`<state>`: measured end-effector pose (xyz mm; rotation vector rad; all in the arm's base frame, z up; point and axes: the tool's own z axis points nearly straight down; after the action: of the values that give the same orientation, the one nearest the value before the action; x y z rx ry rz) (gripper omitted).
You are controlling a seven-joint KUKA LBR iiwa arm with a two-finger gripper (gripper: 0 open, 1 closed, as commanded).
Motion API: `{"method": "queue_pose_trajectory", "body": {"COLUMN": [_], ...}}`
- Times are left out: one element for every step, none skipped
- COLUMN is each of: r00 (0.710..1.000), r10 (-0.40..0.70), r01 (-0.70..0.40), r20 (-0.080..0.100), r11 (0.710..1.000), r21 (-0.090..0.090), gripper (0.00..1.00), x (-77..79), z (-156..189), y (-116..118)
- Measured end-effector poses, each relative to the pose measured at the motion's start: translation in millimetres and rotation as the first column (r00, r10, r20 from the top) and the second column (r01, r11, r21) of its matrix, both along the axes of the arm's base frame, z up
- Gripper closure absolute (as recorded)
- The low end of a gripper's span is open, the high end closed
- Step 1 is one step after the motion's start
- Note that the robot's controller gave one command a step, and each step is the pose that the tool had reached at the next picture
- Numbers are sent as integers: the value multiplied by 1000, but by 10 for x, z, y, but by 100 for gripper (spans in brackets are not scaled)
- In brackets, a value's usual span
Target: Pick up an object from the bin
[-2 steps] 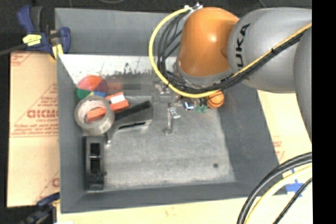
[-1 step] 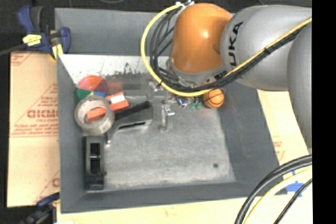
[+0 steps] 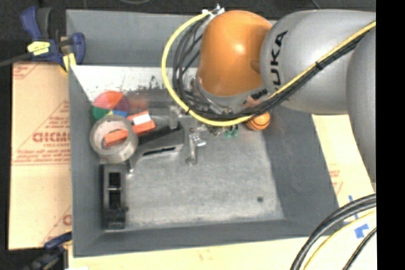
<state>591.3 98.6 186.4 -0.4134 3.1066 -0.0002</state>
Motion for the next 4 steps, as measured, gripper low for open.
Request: {"method": "queue_pose_trajectory", "body": {"r00": [981, 999, 1000, 994], "r10": [-194, -43, -8, -107], "r01": [194, 43, 8, 107], "r20": [-5, 1, -4, 0], "r11": [981, 999, 1000, 994], "r21": [2, -1, 2, 2], "gripper": [0, 0, 0, 0], "x": [233, 473, 461, 320], "z": [-285, -526, -721, -934], "y": [56, 269, 222, 154]}}
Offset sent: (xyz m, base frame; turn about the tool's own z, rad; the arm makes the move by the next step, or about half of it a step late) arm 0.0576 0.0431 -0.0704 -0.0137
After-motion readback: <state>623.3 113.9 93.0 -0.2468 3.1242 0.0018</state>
